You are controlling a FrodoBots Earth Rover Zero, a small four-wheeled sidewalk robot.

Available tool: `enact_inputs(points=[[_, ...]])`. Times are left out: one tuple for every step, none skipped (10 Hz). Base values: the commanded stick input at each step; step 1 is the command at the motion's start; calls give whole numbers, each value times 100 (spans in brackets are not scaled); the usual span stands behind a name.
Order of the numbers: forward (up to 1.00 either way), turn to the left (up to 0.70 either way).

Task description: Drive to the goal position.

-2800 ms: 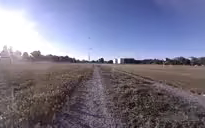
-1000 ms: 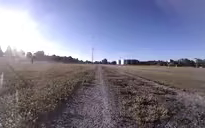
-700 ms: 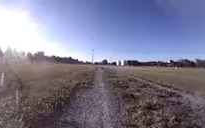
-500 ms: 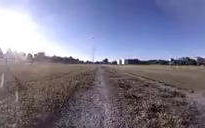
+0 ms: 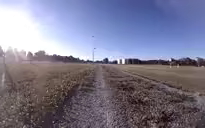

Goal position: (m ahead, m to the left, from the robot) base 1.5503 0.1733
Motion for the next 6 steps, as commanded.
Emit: enact_inputs(points=[[50,-50],[50,-44],[50,-6],[50,0],[50,0],[50,0]])
